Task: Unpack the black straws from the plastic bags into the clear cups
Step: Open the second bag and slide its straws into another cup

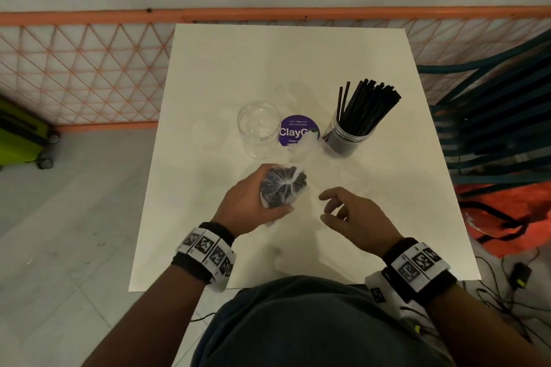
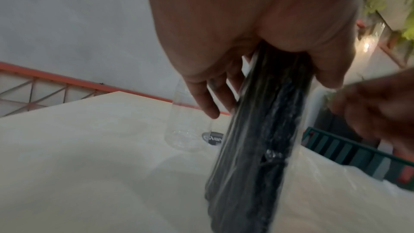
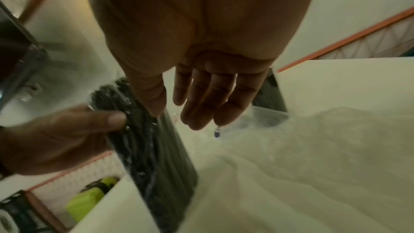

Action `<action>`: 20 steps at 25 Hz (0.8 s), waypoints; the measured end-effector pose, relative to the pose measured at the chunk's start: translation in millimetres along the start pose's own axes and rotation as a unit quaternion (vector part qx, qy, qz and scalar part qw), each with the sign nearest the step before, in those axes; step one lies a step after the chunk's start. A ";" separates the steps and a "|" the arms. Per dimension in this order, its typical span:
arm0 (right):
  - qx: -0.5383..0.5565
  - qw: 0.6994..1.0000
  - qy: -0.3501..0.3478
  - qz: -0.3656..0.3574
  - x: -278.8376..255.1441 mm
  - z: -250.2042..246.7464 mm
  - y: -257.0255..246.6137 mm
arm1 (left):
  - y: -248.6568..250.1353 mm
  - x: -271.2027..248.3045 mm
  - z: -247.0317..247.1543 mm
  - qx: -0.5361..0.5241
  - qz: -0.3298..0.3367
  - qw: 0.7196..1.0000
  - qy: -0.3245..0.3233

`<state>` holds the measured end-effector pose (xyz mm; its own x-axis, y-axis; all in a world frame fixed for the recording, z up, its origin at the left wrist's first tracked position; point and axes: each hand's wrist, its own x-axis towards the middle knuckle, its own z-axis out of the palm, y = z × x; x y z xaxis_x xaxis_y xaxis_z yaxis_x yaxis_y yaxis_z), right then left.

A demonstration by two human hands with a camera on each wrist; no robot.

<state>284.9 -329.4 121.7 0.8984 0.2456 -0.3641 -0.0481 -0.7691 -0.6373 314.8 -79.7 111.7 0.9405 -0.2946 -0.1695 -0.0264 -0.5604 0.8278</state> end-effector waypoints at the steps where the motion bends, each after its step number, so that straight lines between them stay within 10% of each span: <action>1: 0.018 1.000 0.005 -0.025 4.0 -1.3 -12.1 | -1.6 -2.5 3.2 -0.005 0.003 1.000 -0.004; 14: 0.035 0.975 0.120 -0.182 39.6 -53.4 -107.2 | -2.6 -19.9 5.3 0.020 -0.016 0.998 0.063; 20: 0.059 0.973 0.100 -0.201 29.4 -60.9 -122.4 | -10.0 -41.6 -9.2 -0.001 0.051 0.967 0.248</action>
<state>343.7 -264.0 230.3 0.9212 0.3838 0.0635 0.2865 -0.5588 -0.7783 279.1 -54.7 115.4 0.9800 0.0590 0.1900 -0.1276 -0.5463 0.8278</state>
